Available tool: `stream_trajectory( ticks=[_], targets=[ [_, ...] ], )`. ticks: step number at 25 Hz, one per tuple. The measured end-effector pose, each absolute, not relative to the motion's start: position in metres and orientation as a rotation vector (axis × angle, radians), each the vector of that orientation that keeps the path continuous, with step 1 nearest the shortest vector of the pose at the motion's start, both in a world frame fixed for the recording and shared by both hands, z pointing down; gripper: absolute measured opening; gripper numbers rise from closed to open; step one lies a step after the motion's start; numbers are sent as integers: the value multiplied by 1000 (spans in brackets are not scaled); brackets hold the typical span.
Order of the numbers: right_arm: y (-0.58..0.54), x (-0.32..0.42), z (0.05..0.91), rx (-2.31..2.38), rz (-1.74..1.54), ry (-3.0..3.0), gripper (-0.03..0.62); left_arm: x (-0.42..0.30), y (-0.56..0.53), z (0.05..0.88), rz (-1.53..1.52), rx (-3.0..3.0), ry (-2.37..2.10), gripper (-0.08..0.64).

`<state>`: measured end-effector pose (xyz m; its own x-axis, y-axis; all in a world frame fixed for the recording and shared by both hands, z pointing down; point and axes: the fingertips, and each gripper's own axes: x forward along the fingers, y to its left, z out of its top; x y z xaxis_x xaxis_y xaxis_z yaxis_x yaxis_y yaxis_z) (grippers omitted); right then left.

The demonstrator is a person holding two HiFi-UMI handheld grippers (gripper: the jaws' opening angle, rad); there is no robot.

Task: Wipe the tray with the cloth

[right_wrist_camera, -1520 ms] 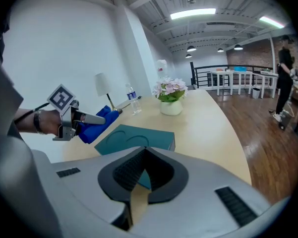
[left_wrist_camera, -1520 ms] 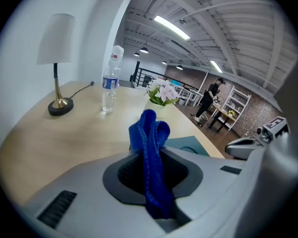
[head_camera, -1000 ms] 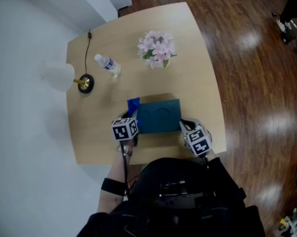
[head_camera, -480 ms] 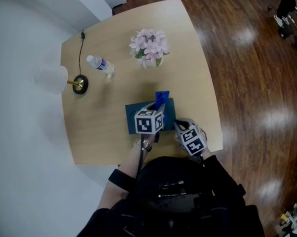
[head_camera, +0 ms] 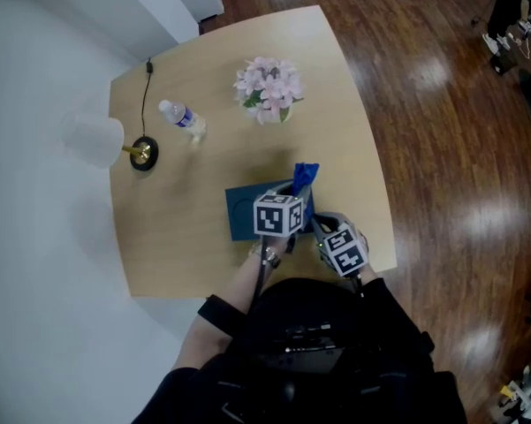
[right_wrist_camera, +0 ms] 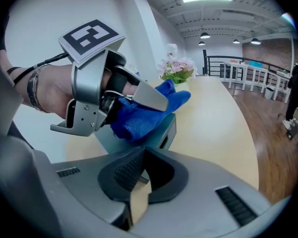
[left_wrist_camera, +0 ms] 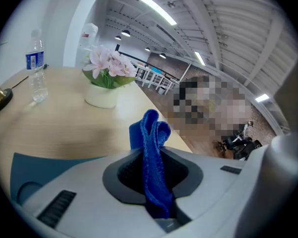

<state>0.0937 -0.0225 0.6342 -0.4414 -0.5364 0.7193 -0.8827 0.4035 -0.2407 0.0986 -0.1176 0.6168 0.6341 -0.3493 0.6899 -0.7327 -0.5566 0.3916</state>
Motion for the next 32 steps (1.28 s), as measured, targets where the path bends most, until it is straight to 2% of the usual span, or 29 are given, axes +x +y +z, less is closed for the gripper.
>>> stream_trajectory(
  ticks=[3, 7, 11, 15, 24, 32],
  targets=[
    [-22, 92, 625, 1228, 826, -2136, 9, 72, -112, 597, 691, 2207, -878, 77],
    [-18, 90, 613, 1244, 797, -2136, 9, -1, -98, 584, 727, 2221, -993, 77],
    [-13, 98, 617, 1296, 806, -2094, 9, -86, -85, 597, 833, 2154, -1163, 77],
    [-6, 104, 627, 1302, 818, -2056, 9, -130, -80, 616, 885, 2080, -1246, 77],
    [5, 98, 643, 1300, 898, -2041, 9, -112, -74, 628, 808, 1997, -1227, 77],
    [3, 97, 642, 1317, 924, -2065, 9, 9, -58, 627, 770, 2089, -940, 77]
  ],
)
